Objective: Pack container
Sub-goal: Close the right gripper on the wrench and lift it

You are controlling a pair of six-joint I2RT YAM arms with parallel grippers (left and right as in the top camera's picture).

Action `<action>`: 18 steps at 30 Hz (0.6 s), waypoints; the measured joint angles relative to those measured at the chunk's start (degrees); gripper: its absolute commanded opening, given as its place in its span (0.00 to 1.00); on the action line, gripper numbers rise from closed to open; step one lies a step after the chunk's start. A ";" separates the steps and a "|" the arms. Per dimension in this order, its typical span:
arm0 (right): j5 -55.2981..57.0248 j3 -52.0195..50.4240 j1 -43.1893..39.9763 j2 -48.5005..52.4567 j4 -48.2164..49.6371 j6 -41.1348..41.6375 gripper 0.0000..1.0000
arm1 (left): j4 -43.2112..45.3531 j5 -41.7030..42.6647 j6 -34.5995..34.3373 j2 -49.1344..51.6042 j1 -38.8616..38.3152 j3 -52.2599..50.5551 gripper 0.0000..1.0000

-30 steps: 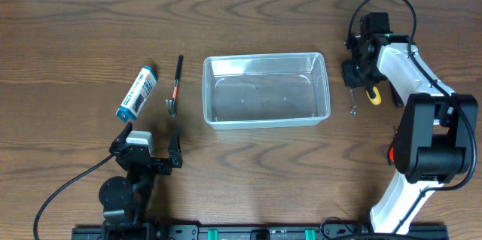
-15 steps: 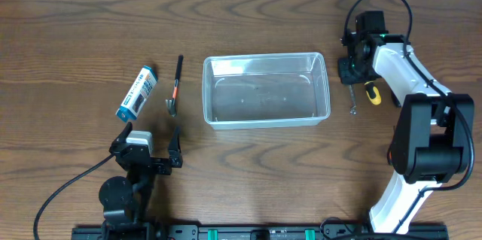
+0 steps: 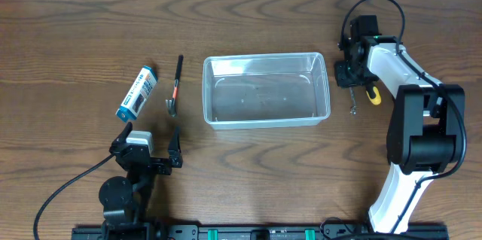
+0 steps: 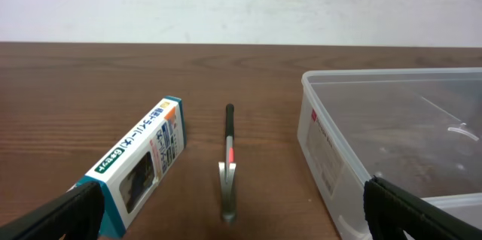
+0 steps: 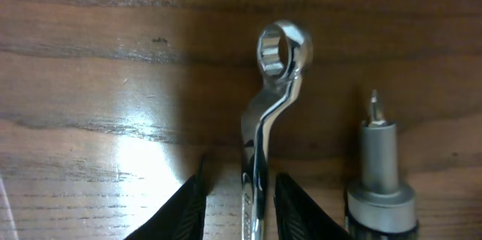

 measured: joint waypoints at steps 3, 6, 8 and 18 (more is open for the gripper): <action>0.07 0.15 0.00 0.20 -0.07 0.22 0.29 | 0.00 0.00 0.02 0.00 0.00 0.00 0.98; -0.17 0.26 0.00 0.31 -0.15 0.37 0.18 | 0.02 0.00 0.02 0.00 0.02 0.00 0.98; -0.42 0.33 0.07 0.39 -0.13 0.55 0.09 | 0.02 0.00 0.02 0.00 0.00 0.00 0.98; -0.52 0.46 0.13 0.48 -0.20 1.38 0.01 | 0.00 0.00 0.02 0.00 0.00 0.00 0.98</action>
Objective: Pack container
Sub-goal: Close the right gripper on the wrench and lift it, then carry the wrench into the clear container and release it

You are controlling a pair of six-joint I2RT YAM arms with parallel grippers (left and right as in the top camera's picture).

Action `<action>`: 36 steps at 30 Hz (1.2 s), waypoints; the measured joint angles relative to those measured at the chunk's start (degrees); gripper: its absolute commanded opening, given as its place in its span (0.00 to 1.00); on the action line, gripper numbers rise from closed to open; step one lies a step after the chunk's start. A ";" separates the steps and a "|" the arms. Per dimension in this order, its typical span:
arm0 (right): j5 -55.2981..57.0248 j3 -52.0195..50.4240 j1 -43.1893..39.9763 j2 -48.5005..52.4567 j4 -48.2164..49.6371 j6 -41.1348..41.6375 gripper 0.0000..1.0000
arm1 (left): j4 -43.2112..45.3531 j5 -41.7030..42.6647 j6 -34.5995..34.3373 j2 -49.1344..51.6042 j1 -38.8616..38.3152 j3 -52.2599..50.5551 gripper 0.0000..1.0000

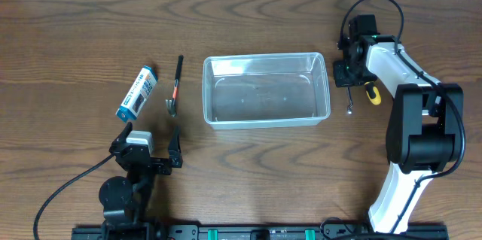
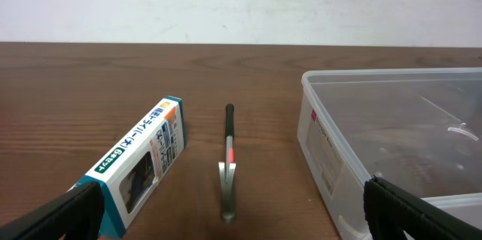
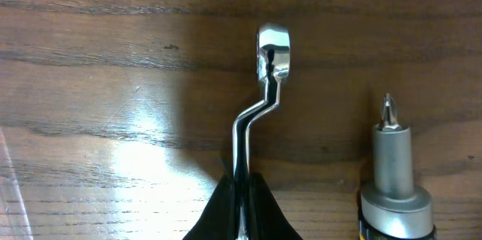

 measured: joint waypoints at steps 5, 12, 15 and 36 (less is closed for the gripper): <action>0.35 0.17 -0.04 -0.04 -0.39 0.02 0.01 | 0.02 0.00 0.00 0.00 0.00 0.00 0.98; 1.20 0.98 -0.04 -2.05 -3.80 -0.44 0.01 | 0.02 0.00 0.00 0.00 0.00 0.00 0.98; 1.18 4.26 -0.04 -5.60 -6.05 -2.14 0.01 | 0.02 0.00 0.00 0.02 0.00 0.00 0.98; -11.76 14.25 17.57 -22.80 -14.16 -32.20 0.01 | 0.02 0.00 0.00 0.00 0.00 0.00 0.98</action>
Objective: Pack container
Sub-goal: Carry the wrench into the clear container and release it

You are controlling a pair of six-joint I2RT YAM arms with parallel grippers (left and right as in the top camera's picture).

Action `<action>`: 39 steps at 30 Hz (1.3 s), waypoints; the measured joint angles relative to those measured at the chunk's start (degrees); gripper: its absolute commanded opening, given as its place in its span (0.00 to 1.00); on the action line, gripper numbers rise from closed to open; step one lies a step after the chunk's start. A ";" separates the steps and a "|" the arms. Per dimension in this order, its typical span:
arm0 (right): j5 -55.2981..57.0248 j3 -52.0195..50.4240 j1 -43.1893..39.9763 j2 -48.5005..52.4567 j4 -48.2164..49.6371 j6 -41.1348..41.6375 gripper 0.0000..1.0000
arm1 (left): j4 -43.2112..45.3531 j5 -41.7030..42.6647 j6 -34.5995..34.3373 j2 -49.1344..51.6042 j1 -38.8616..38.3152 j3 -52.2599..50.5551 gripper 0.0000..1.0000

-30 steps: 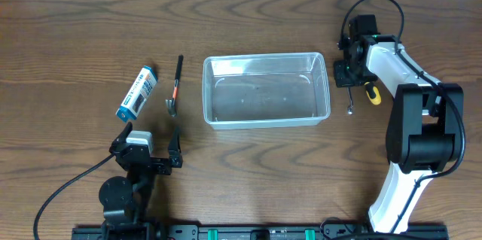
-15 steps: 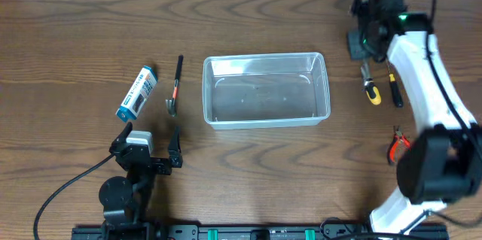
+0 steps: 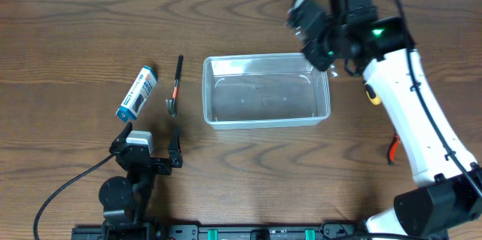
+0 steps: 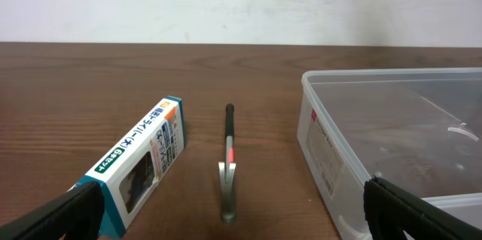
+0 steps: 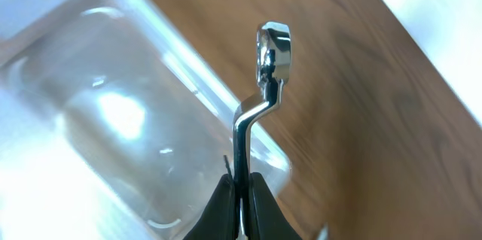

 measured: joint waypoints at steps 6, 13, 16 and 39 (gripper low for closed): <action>-1.92 0.00 5.25 1.77 -1.03 -10.03 0.01 | 0.00 0.00 0.00 0.00 0.00 0.00 0.98; -2.43 0.00 8.79 10.32 -2.51 -16.96 0.01 | 0.00 0.00 0.00 0.00 0.00 0.00 0.98; -2.51 0.00 9.46 14.86 -2.78 -18.10 0.01 | 0.00 0.00 0.00 0.00 0.00 0.00 0.98; -2.49 0.00 9.66 28.79 -1.29 -16.33 0.35 | 0.00 0.00 0.00 0.00 0.00 0.00 0.98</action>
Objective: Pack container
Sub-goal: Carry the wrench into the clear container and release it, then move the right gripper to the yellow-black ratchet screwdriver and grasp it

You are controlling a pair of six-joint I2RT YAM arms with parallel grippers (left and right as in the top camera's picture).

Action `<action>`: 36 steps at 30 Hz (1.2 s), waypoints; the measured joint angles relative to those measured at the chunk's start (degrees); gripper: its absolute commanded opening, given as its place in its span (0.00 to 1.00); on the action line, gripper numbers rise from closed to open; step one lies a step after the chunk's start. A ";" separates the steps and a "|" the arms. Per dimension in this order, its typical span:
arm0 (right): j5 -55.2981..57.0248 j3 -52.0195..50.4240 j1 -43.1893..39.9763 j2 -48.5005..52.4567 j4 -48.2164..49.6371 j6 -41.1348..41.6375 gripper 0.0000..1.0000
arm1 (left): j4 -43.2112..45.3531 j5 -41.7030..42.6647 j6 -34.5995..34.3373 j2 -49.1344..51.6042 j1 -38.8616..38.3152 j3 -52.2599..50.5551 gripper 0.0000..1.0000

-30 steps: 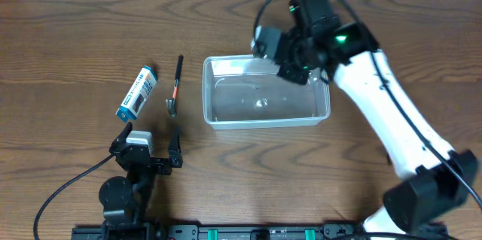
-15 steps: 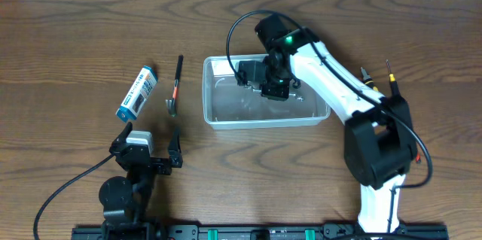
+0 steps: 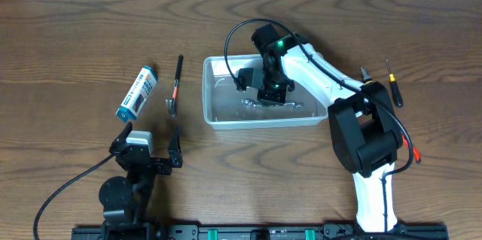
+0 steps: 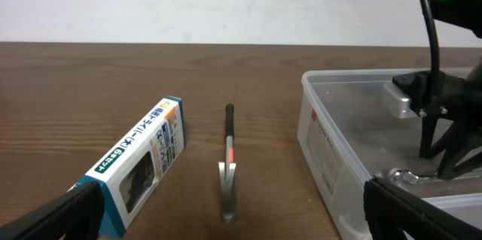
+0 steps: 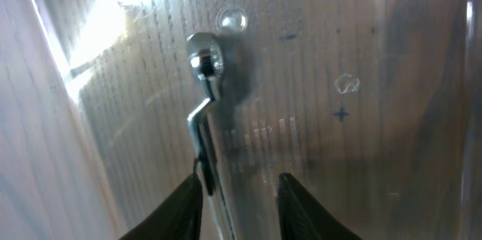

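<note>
A clear plastic container point(image 3: 213, 89) stands mid-table. A silver wrench point(image 3: 273, 104) lies flat on its floor, its ring end showing in the right wrist view as the wrench point(image 5: 202, 82). My right gripper point(image 3: 268, 89) is down inside the container, and the gripper point(image 5: 239, 202) is open, its left finger close beside the wrench's shaft. A blue-and-white box point(image 4: 139, 156) and a small black-handled tool point(image 4: 228, 157) lie left of the container point(image 4: 324, 150). My left gripper point(image 3: 147, 156) rests open near the front edge, behind them.
A yellow-handled screwdriver point(image 3: 367, 82) and a thin black screwdriver point(image 3: 392, 89) lie right of the container. A red-handled item point(image 3: 411, 147) shows beside the right arm's base. The right arm and its cable span the container's right half.
My right gripper, then shut on the wrench above the container's far right corner, is now open inside the container. The wrench lies on the container floor. The left arm is unchanged.
My right gripper stood open around the wrench on the table right of the container. Then it was shut on the shaft, later holding it over the container's corner. Now the wrench lies released in the container. The left arm stayed still throughout.
</note>
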 measured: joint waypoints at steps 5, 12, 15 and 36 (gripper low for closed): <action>-0.02 0.81 0.00 -0.02 0.52 3.43 0.41 | 0.00 0.00 0.00 0.00 0.00 0.00 0.98; 2.97 11.78 0.00 -1.40 -4.90 13.09 0.50 | 0.00 0.00 0.00 0.00 0.00 0.00 0.98; 7.82 17.51 -0.15 -4.13 -9.09 18.45 0.53 | 0.00 0.00 0.00 0.00 0.00 0.00 0.98; 13.77 19.28 -30.62 -11.80 -19.37 35.69 0.46 | 0.00 0.00 0.00 0.00 0.00 0.00 0.98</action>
